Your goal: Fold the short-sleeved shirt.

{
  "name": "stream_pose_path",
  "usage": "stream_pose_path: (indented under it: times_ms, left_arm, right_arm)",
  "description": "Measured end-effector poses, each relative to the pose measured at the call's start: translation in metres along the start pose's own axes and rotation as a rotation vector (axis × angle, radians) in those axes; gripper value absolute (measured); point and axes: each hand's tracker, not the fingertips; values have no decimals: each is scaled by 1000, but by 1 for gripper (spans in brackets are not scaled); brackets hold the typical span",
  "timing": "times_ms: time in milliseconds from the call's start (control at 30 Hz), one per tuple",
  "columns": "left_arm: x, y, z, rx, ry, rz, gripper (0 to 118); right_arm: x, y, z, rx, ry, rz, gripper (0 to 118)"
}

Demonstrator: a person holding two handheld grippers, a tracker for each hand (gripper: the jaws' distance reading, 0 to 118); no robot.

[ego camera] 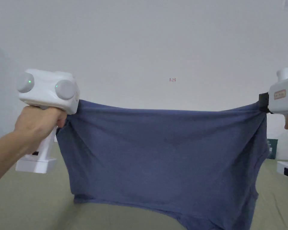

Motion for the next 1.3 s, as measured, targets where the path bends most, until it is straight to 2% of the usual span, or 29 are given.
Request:
stream_pose_path:
  times_ms: [167,233,267,300,333,367,400,433,500,600,733,833,933,1133,1167,1200,1233,1267,1300]
  left_arm:
    - [-12,-119,-9,-123,-38,-51,3]
    - [-20,-175,0,-174,-60,-44,3]
    - [-23,-201,7,-221,-66,-85,3]
    - [-27,-228,17,-225,-52,-81,3]
    - [-30,-247,25,-278,-80,-107,3]
    - [-35,-268,36,-292,-102,-84,3]
    - [-37,-286,45,-320,-83,-99,3]
    - [-42,-302,56,-322,-92,-96,3]
    - [-47,-332,80,-358,-98,-103,3]
    - [-57,-364,113,-384,-94,-91,3]
    - [-78,-394,158,-396,-104,-12,3]
    - [-87,-412,191,-399,-113,-13,3]
    - [-101,-428,206,-461,-162,83,3]
    - [-103,-446,215,-471,-162,34,3]
    - [-103,-447,213,-469,-158,35,5]
    - [-102,-448,212,-464,-150,32,12]
    - [-100,-449,212,-458,-142,33,37]
    - [-100,-447,211,-466,-136,27,88]
    - [-102,-447,211,-470,-130,28,115]
  right_arm:
    - [3,-124,32,-121,91,-65,2]
    - [2,-177,56,-188,114,-11,2]
    - [2,-201,69,-229,93,13,2]
    - [5,-226,85,-244,129,-1,2]
    - [5,-244,95,-282,122,5,2]
    - [8,-263,110,-344,148,54,2]
    - [9,-282,126,-319,148,49,2]
    - [10,-298,137,-379,131,48,2]
    - [20,-331,160,-427,152,-4,2]
    - [24,-360,199,-452,152,22,2]
    - [37,-388,251,-449,143,-59,2]
    - [43,-399,283,-452,138,-54,2]
    - [52,-410,298,-465,146,-119,2]
    - [55,-421,297,-495,130,-127,3]
    - [53,-423,293,-502,121,-122,10]
    - [53,-423,291,-513,120,-132,27]
    - [53,-423,289,-533,118,-142,59]
    - [52,-423,289,-543,104,-147,108]
    - [51,-423,288,-558,88,-139,117]
